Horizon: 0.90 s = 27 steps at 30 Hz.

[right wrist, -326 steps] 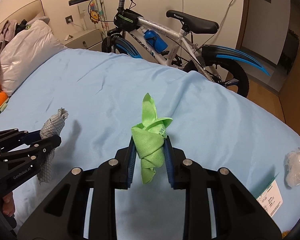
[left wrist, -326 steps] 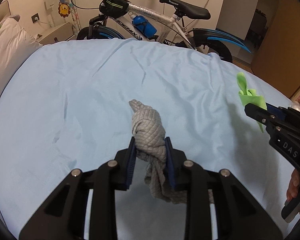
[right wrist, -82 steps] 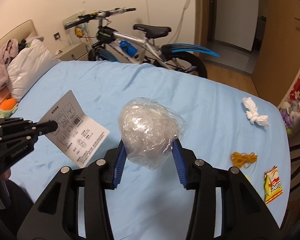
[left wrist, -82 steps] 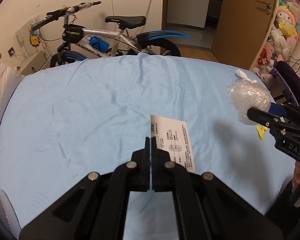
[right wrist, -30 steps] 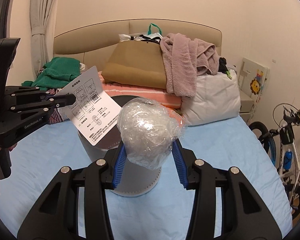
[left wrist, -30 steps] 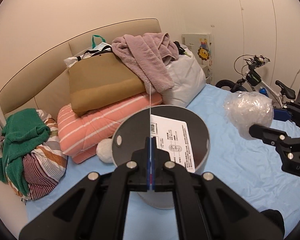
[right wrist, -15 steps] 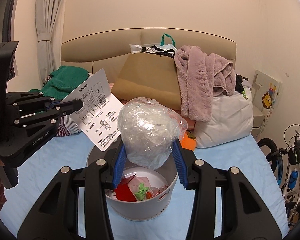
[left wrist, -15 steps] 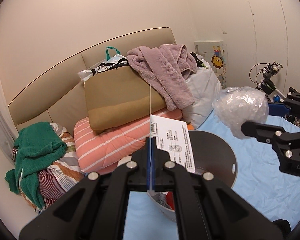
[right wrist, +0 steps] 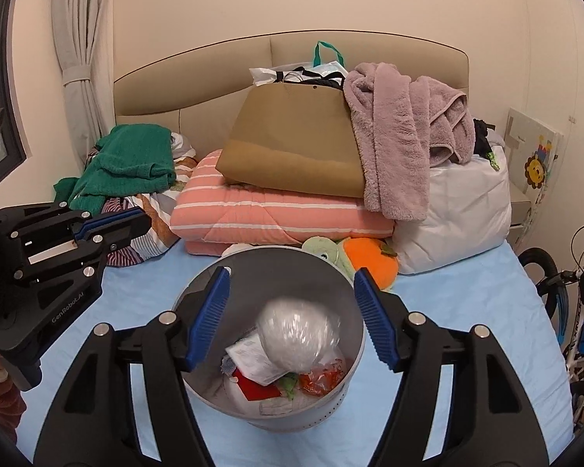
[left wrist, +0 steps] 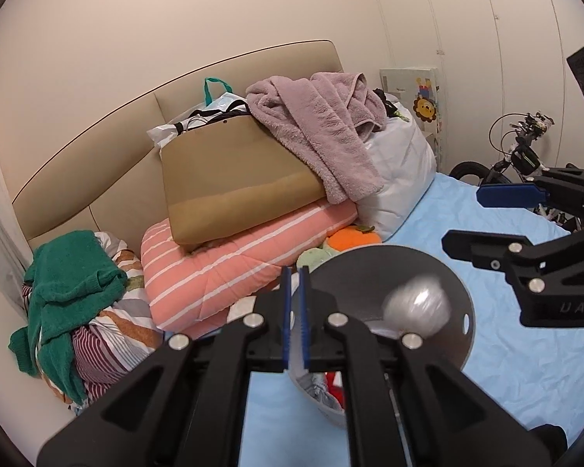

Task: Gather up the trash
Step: 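Carry the leaflet and plastic wrap to the grey bin and release both inside, then move both open tools back over the bed toward the yellow bow and snack bag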

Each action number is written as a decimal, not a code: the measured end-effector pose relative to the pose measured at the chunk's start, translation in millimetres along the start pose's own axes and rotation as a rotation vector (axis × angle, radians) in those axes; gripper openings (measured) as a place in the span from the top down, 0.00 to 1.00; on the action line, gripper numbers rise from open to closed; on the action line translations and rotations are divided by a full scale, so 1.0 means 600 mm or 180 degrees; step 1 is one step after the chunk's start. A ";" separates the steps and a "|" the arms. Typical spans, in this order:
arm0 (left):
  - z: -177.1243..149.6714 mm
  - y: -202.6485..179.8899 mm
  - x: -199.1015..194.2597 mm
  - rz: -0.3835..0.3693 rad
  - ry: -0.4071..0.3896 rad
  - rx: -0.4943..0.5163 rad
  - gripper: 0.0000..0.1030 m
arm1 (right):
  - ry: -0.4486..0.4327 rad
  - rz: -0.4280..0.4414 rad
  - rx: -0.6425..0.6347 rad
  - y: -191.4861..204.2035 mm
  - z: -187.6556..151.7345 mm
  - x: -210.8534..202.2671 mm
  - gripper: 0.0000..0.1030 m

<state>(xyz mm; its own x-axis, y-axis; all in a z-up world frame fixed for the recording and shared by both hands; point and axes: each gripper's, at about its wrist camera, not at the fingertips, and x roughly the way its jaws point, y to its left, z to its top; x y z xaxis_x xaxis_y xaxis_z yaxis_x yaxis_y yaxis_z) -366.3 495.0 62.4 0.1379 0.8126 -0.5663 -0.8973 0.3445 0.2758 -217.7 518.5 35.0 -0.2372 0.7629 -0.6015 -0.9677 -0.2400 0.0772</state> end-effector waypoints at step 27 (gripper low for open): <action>-0.027 -0.213 -0.063 -0.0627 -0.0241 0.0392 0.20 | -0.0119 -0.0887 0.0483 -0.130 -0.243 -0.214 0.37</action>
<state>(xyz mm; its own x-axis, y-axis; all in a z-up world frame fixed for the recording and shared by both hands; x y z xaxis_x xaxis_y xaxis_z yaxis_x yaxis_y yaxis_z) -263.9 412.5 36.1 0.3404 0.7554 -0.5599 -0.7927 0.5508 0.2612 -99.5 351.6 -9.5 0.0384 0.8089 -0.5866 -0.9969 0.0714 0.0332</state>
